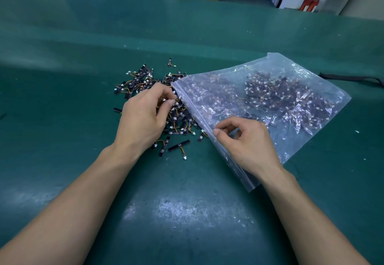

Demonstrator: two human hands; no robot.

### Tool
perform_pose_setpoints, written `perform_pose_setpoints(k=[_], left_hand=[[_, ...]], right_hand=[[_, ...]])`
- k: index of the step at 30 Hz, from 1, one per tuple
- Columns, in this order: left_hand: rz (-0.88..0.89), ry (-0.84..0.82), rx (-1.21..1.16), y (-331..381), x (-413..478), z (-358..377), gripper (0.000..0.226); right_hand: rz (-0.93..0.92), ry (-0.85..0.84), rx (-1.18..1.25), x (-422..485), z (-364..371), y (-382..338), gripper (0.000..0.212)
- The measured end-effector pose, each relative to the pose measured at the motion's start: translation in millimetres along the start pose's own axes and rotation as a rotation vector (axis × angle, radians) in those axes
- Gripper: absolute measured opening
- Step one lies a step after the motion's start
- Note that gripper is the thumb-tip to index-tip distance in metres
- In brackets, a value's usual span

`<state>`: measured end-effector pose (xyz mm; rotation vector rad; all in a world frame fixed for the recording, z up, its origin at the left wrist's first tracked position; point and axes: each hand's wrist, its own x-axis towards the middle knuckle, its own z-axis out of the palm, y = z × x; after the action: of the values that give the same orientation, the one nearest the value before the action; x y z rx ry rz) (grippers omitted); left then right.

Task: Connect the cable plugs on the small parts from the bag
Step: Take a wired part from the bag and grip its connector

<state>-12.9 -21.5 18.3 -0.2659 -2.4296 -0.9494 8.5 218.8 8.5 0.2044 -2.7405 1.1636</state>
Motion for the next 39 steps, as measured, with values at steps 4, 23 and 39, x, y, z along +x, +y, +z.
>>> perform_pose_setpoints(k=[4, 23, 39], left_hand=[[0.057, 0.023, -0.029, 5, -1, -1, 0.004], [0.019, -0.045, -0.151, 0, -1, 3, 0.043], [0.096, -0.353, -0.523, 25, -15, 10, 0.046]], right_hand=[[-0.010, 0.005, -0.008, 0, 0, 1, 0.006], [-0.009, 0.019, 0.013, -1, -1, -3, 0.003], [-0.088, -0.094, 0.419, -6, -1, -18, 0.018]])
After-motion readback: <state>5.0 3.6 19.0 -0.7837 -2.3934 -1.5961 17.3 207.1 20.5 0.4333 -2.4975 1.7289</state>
